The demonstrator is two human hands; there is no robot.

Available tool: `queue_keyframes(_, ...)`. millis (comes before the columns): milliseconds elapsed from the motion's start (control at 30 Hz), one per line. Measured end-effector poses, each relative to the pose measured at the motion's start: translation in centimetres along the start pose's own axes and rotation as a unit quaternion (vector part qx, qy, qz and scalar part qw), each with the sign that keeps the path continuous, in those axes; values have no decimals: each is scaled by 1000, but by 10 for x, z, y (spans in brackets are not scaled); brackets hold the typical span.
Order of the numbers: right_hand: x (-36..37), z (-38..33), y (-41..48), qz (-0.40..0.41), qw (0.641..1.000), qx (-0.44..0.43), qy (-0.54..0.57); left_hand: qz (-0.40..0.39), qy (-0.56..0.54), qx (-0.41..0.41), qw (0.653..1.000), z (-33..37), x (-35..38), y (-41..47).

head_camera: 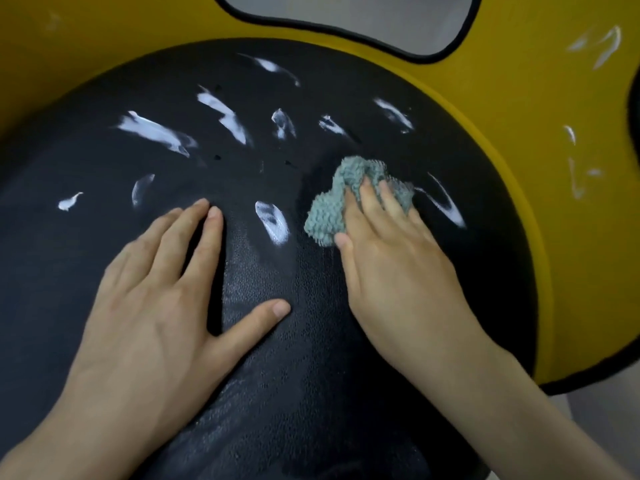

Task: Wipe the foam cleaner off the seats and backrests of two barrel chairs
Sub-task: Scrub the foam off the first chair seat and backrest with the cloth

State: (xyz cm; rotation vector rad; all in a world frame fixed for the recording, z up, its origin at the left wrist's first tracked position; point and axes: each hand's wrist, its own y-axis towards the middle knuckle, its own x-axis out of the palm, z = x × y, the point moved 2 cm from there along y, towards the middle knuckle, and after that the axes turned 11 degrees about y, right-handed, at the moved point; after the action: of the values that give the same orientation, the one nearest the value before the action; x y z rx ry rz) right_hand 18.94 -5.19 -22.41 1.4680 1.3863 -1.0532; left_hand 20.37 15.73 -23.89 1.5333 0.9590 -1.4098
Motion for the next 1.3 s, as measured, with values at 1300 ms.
queue_keyframes(1300, 7, -3, -21, 28, 999, -38, -1, -6, -7, -2, 1000, 2, 0, 2)
